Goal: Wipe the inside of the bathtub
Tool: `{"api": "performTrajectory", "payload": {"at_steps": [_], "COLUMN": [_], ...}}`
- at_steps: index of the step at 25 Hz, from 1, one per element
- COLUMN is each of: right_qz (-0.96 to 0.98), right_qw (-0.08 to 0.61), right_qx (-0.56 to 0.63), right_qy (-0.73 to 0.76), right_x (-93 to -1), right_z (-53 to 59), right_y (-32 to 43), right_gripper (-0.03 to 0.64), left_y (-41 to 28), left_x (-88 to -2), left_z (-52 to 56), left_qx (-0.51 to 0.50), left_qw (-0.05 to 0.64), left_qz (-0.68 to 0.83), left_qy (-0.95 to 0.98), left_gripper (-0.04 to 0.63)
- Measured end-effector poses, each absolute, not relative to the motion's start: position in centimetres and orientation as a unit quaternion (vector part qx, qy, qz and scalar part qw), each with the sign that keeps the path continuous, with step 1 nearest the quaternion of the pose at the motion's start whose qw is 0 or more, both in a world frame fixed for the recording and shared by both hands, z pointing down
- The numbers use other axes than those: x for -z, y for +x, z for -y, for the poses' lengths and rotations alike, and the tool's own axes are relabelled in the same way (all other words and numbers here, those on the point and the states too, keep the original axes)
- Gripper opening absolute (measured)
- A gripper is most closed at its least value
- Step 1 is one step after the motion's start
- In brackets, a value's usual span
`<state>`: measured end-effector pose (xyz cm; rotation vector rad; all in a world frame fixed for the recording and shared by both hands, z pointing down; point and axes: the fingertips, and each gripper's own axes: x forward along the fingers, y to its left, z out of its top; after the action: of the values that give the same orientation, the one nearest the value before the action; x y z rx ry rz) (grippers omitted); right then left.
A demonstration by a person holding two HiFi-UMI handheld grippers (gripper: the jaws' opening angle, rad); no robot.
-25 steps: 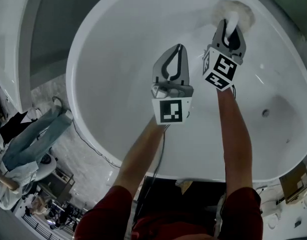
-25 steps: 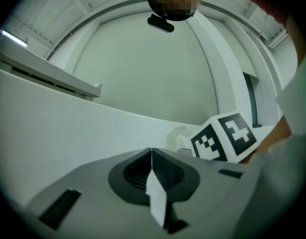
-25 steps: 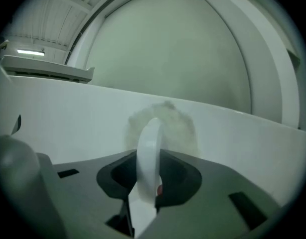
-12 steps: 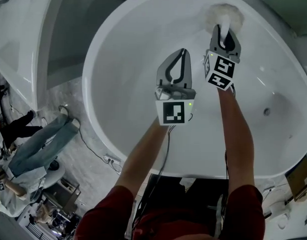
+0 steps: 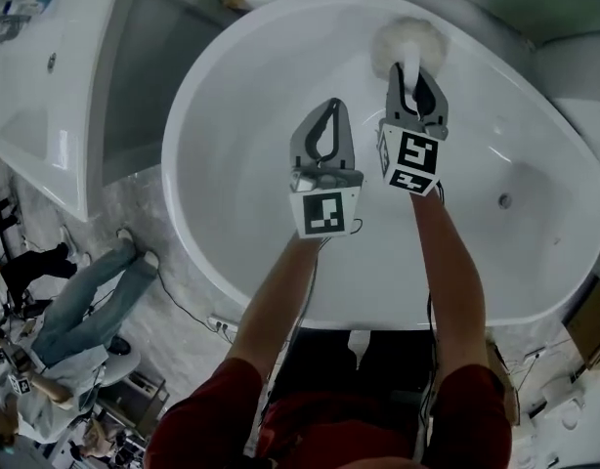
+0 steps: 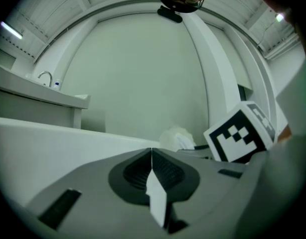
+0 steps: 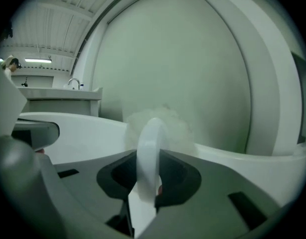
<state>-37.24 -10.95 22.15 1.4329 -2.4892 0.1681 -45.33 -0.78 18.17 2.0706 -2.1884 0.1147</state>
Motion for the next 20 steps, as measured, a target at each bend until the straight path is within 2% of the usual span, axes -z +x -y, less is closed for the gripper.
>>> {"api": "performTrajectory", "payload": {"at_steps": [6, 20], "right_qz": [0.863, 0.839], "right_qw": [0.110, 0.062], "right_qx": [-0.034, -0.001], "right_qy": [0.492, 0.541], "right_x": [-12.5, 3.2], "right_z": [3.2, -7.7], "right_y": [-26.3, -13.5], "right_gripper": [0.097, 0.097], "left_y": [-35.5, -23.6], "left_x": [-9.5, 3.6], "left_z": [-4.1, -9.5], "left_qx": [-0.036, -0.016], "left_qw": [0.045, 0.012], "left_qz": [0.714, 0.657], "left_qy": [0.697, 0.754], "left_gripper": [0.015, 0.015]}}
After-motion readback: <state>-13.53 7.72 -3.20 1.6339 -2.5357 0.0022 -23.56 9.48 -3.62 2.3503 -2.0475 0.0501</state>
